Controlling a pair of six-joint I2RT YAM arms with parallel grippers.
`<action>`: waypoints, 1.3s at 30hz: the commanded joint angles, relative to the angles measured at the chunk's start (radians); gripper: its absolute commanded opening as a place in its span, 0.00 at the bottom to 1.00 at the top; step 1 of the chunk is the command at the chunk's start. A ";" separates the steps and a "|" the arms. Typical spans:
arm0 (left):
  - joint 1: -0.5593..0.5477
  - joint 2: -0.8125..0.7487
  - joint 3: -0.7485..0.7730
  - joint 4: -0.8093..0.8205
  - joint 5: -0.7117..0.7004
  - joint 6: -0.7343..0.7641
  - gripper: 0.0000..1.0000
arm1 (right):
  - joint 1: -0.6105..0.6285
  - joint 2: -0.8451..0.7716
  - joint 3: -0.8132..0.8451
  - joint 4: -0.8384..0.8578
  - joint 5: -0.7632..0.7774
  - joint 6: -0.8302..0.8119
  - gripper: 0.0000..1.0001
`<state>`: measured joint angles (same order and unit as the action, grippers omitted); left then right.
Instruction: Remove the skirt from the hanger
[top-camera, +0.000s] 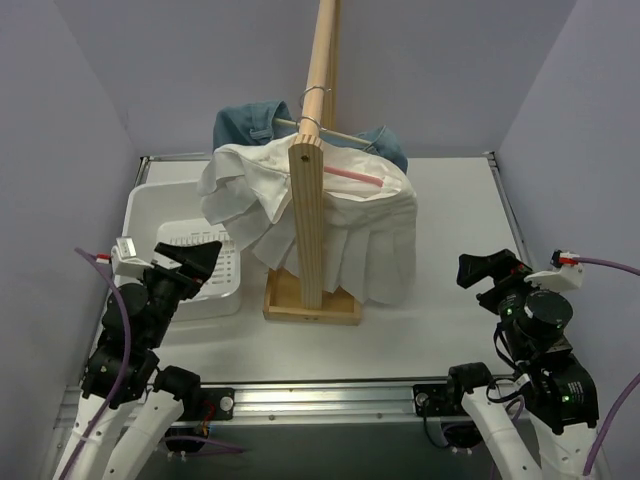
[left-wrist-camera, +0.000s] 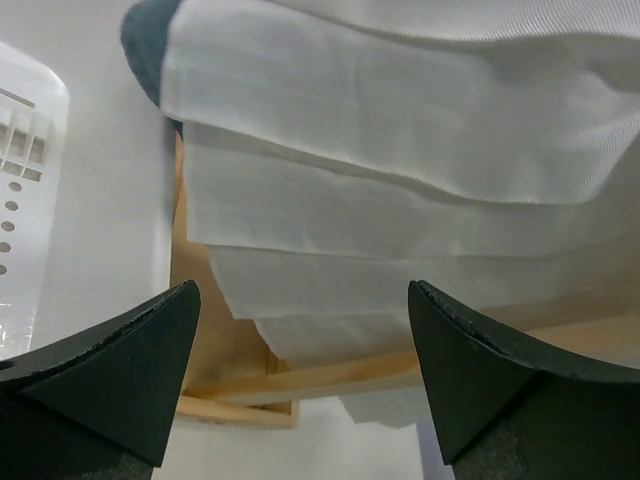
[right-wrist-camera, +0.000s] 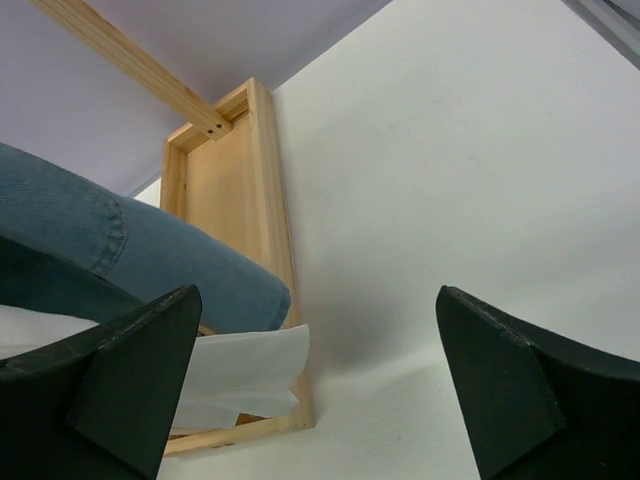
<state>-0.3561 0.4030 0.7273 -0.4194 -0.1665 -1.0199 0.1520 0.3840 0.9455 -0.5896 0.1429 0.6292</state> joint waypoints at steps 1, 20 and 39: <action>0.006 0.066 0.127 -0.049 0.162 0.191 0.94 | 0.004 0.053 0.026 -0.015 0.047 0.018 1.00; 0.005 0.376 0.681 -0.041 0.202 0.271 0.94 | 0.006 0.052 0.096 -0.020 -0.128 -0.103 1.00; 0.005 0.266 0.462 0.171 0.420 0.325 0.96 | 0.006 0.355 0.403 0.287 -0.593 -0.321 1.00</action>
<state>-0.3561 0.6964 1.1908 -0.2596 0.2432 -0.6956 0.1520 0.6991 1.3083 -0.4168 -0.3336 0.3573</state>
